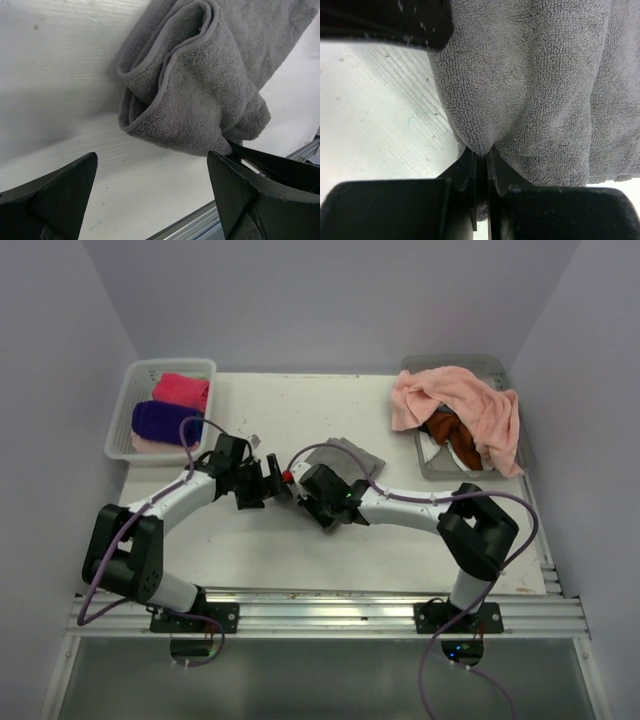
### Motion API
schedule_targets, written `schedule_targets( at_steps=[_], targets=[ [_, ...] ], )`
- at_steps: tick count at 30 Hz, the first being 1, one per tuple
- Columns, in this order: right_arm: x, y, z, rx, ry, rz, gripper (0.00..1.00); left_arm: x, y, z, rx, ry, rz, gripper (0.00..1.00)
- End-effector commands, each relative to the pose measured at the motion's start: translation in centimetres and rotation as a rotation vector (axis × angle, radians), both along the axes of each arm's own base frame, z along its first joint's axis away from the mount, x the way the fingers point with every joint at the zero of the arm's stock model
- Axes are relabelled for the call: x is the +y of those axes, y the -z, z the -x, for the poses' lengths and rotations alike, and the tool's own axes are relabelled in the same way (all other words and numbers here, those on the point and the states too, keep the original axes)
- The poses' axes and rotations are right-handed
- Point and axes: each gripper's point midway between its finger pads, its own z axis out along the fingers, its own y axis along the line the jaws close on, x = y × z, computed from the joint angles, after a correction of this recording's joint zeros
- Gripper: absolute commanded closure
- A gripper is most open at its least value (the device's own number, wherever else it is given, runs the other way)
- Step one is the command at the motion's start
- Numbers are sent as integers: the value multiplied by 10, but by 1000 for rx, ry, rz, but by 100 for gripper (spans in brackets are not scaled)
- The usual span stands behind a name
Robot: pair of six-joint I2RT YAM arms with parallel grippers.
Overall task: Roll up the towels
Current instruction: Roll the towel
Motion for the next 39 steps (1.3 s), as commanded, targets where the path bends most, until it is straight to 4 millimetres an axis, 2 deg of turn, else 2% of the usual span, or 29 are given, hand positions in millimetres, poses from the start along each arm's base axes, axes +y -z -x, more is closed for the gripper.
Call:
schedule_targets(
  at_steps=[1, 8, 14, 17, 20, 21, 22, 23, 24, 25, 26, 27, 29, 30, 31, 33, 37, 39],
  targets=[
    [10, -22, 5, 80, -4, -162, 100, -21, -9, -14, -67, 5, 111, 5],
    [8, -27, 6, 166, -6, -234, 100, -30, 6, -26, -59, -19, 131, 7],
    [9, -20, 10, 203, -15, -231, 100, -40, 17, -36, -50, -33, 143, 16],
    [8, -21, 10, 205, -12, -230, 100, -41, 24, -38, -34, -48, 139, 24],
    [5, -21, 10, 201, -9, -219, 100, -40, 29, -39, -20, -63, 131, 40],
    [3, -20, 9, 196, -2, -212, 100, -40, 30, -38, -15, -63, 130, 53],
    [3, -21, 8, 190, -3, -205, 100, -40, 29, -37, -10, -64, 129, 60],
    [1, -20, 8, 189, 3, -195, 88, -40, 26, -38, -13, -66, 130, 67],
    [-1, -22, 6, 180, 9, -192, 77, -38, 27, -37, -4, -74, 118, 84],
    [-2, -26, 5, 162, 14, -189, 64, -37, 25, -35, 15, -77, 108, 90],
    [-6, -26, 5, 154, 20, -172, 42, -36, 24, -34, 23, -81, 103, 97],
    [-7, -29, 4, 140, 23, -163, 36, -36, 23, -34, 32, -85, 96, 100],
    [-7, -37, 4, 77, 22, -129, 30, -35, 22, -29, 71, -93, 88, 100],
    [-2, -40, 10, 51, 0, -115, 30, -34, 21, -28, 78, -95, 87, 100],
    [-4, -46, 6, 0, 13, -93, 30, -33, 22, -24, 97, -98, 83, 100],
    [3, -51, 11, -54, -7, -70, 30, -33, 21, -22, 115, -105, 82, 100],
    [12, -62, 0, -158, 4, -54, 31, -33, 18, -20, 132, -114, 82, 100],
    [17, -60, -3, -198, -1, -23, 31, -32, 15, -22, 131, -122, 77, 100]
  ],
)
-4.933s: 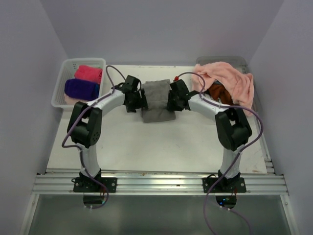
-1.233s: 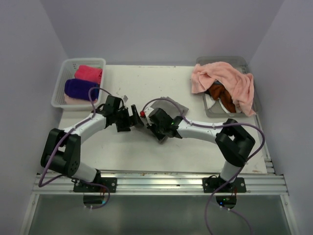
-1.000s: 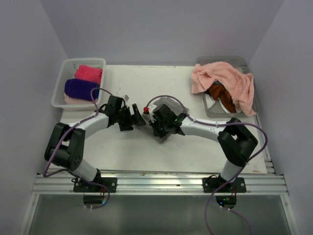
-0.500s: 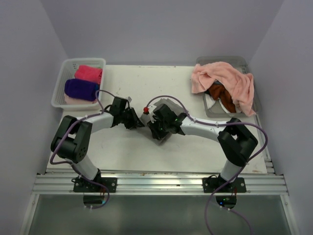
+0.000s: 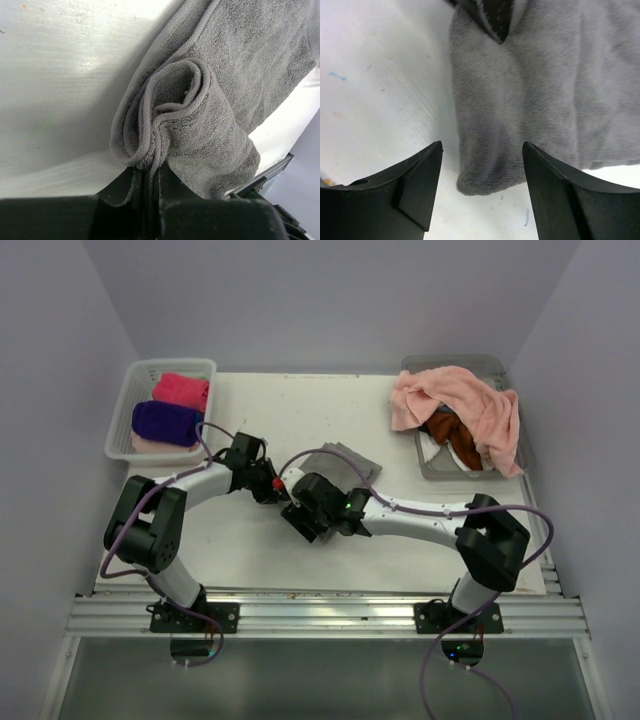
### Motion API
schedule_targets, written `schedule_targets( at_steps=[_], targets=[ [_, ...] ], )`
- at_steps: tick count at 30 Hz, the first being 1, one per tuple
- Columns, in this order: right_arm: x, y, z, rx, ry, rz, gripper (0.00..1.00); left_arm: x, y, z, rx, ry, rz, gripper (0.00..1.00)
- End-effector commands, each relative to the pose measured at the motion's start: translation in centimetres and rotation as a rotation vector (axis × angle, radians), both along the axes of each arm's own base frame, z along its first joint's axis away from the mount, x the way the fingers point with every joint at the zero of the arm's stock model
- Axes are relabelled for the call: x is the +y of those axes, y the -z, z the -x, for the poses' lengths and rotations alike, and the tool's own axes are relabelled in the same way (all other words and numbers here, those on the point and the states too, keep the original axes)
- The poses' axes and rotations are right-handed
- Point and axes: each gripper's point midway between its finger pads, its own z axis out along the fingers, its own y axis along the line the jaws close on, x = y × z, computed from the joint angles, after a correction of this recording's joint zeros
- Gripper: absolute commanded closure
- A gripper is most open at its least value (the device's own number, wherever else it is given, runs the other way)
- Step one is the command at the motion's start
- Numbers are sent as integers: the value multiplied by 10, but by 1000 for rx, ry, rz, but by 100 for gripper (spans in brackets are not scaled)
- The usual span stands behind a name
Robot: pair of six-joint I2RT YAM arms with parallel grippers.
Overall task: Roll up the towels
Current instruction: Roll the towel
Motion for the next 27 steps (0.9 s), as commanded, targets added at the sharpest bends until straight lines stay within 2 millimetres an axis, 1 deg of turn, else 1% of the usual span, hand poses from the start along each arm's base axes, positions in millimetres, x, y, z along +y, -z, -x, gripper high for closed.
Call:
schedule_targets(
  at_steps=[1, 2, 3, 5, 6, 8, 10, 11, 13, 15, 18, 21, 22, 23, 26, 27],
  targets=[
    [10, -30, -28, -178, 38, 20, 31, 1, -18, -6, -6, -27, 0, 100],
    [14, -30, -29, -209, 12, 39, 31, 0, -19, -6, -4, -37, 6, 100],
    [20, -25, -25, -226, -9, 62, 31, 1, -21, -7, -5, -43, 12, 100],
    [27, -23, -26, -249, -33, 73, 31, 0, -22, -9, -3, -48, 22, 100],
    [28, -15, -27, -248, -38, 96, 32, 0, -22, -9, 1, -47, 25, 100],
    [30, -8, -28, -250, -46, 112, 34, 1, -22, -8, 5, -50, 27, 100],
    [32, 0, -24, -242, -61, 124, 37, 2, -23, -8, 7, -55, 25, 100],
    [33, 1, -23, -242, -65, 117, 39, 3, -23, -8, 6, -57, 26, 100],
    [33, 11, -20, -231, -73, 129, 41, 3, -26, -8, 3, -56, 32, 100],
    [31, 18, -21, -235, -64, 142, 44, 4, -28, -9, 0, -63, 34, 100],
    [27, 27, -25, -250, -47, 168, 53, 6, -32, -10, -8, -70, 35, 100],
    [28, 26, -28, -266, -36, 164, 76, 8, -35, -10, -17, -71, 28, 100],
    [29, 25, -29, -269, -37, 161, 91, 9, -36, -9, -20, -71, 28, 100],
    [30, 24, -29, -267, -42, 160, 99, 10, -36, -9, -24, -67, 23, 100],
    [38, 15, -24, -239, -64, 107, 100, 15, -36, -8, -35, -65, 11, 100],
    [43, 9, -20, -211, -85, 64, 100, 19, -36, -9, -39, -73, 4, 97]
  ],
)
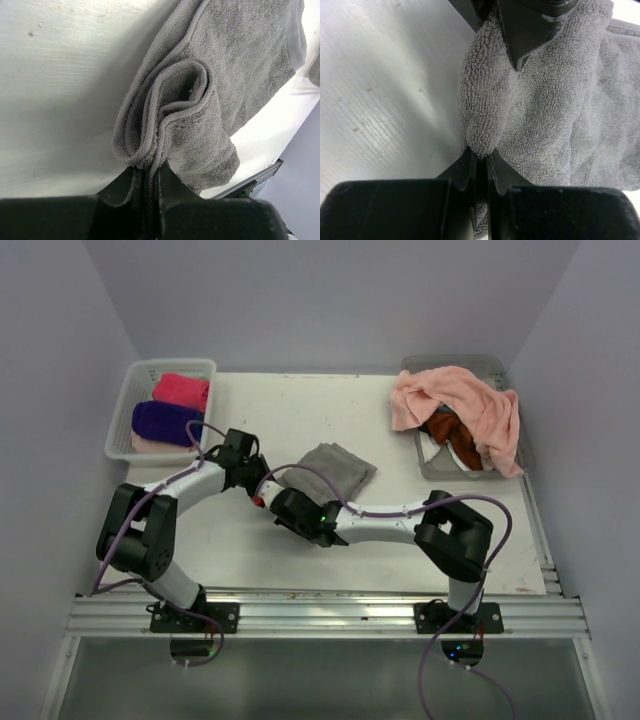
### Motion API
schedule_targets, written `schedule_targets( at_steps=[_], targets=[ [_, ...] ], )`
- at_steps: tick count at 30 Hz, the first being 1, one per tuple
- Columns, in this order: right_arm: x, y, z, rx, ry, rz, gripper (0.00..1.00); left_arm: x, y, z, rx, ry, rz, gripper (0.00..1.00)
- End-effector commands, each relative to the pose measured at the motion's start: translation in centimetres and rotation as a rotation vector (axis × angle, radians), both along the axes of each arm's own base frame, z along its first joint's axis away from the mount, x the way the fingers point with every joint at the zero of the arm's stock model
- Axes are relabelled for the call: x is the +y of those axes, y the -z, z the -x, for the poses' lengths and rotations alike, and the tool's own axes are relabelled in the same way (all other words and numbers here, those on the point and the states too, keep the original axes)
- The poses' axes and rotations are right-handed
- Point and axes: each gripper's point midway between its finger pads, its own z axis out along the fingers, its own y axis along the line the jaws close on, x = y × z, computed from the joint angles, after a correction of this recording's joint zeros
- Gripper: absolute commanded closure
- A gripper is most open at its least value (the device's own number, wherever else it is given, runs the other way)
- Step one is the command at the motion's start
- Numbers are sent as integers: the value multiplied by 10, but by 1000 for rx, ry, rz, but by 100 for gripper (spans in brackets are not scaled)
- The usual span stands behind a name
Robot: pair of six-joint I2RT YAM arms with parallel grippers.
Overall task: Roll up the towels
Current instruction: Roll the towel
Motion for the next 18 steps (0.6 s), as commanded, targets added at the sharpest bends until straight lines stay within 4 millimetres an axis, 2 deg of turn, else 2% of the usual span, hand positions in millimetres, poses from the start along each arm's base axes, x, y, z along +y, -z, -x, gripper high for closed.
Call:
schedule_targets(
  at_steps=[1, 3, 4, 5, 7, 8, 10, 12, 13, 14, 18],
  targets=[
    [16, -20, 4, 43, -31, -112, 100, 10, -19, -7, -51, -17, 2, 93],
    [16, -23, 5, 86, -36, -145, 100, 16, -20, -9, -60, -28, -1, 71],
    [21, -26, 11, 133, -57, -181, 100, 19, -24, -10, -75, -30, -1, 62],
    [19, -26, 8, 157, -49, -197, 100, 23, -26, -13, -85, -41, -2, 50],
    [24, -25, 16, 257, -65, -253, 100, 29, -32, -14, -103, -46, -6, 38],
    [21, -23, 12, 290, -52, -268, 100, 34, -35, -18, -114, -57, -11, 31],
    [25, -25, 16, 379, -62, -317, 100, 39, -40, -20, -130, -58, -19, 29],
    [24, -29, 9, 451, -32, -375, 100, 45, -43, -21, -137, -69, -31, 29],
    [25, -27, 13, 515, -39, -391, 100, 47, -45, -22, -143, -70, -35, 29],
    [20, -29, 4, 546, -10, -414, 100, 49, -45, -23, -147, -75, -40, 29],
    [19, -44, -7, 693, 43, -536, 100, 52, -49, -20, -168, -68, -47, 35]
  ],
)
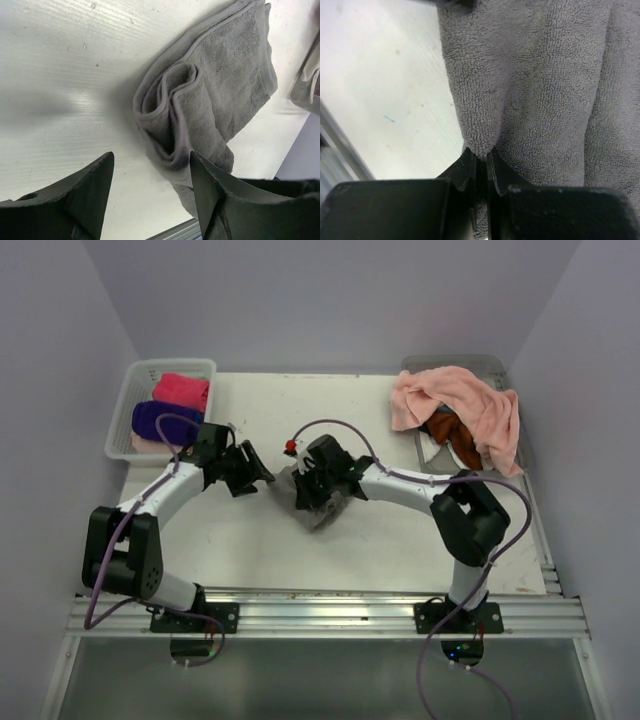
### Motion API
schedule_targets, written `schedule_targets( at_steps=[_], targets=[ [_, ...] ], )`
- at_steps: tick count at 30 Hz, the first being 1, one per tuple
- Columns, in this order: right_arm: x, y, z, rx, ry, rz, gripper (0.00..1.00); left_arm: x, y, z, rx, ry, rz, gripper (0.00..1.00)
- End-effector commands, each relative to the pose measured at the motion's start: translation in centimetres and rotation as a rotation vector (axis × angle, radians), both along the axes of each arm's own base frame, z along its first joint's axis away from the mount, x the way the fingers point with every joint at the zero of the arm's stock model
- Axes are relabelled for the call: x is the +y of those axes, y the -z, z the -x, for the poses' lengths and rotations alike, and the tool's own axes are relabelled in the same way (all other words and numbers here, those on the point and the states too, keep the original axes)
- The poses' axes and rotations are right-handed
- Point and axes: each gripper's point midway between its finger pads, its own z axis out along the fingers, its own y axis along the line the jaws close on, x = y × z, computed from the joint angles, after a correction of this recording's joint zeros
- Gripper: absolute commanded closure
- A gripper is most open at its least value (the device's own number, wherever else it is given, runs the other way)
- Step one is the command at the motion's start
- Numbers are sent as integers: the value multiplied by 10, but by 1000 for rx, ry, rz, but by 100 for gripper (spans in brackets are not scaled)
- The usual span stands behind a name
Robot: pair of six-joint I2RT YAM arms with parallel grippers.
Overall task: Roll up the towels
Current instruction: Roll the towel
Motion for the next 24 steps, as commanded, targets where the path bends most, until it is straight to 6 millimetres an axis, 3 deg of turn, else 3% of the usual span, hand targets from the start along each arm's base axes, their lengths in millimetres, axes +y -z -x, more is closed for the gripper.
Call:
schedule_targets(
  at_steps=[1, 3, 7, 11, 12, 14, 16, 18, 21, 24],
  targets=[
    [13, -30, 5, 199, 6, -163, 100, 5, -17, -3, -71, 22, -18, 39],
    [11, -33, 1, 293, 16, -209, 100, 2, -16, 1, -89, 45, -2, 44],
    [7, -35, -4, 438, 25, -291, 100, -4, -14, 9, -131, 101, 18, 67],
    [1, -34, -13, 512, 65, -328, 100, -11, -15, 17, -164, 136, -26, 78],
    [1, -30, -13, 539, 73, -329, 100, -13, -22, 16, -201, 133, -20, 78],
    [-1, -28, -16, 566, 84, -337, 100, -16, -24, 18, -226, 130, -7, 60],
    [-2, -26, -16, 596, 91, -351, 100, -18, -34, 15, -282, 125, 8, 35],
    [-4, -25, -19, 618, 109, -362, 100, -24, -39, 15, -313, 148, 28, 34],
    [-8, -23, -23, 641, 126, -372, 100, -37, -48, 13, -358, 202, 50, 58],
    [-10, -24, -26, 668, 137, -400, 100, -61, -58, 12, -391, 278, 78, 89]
  ],
)
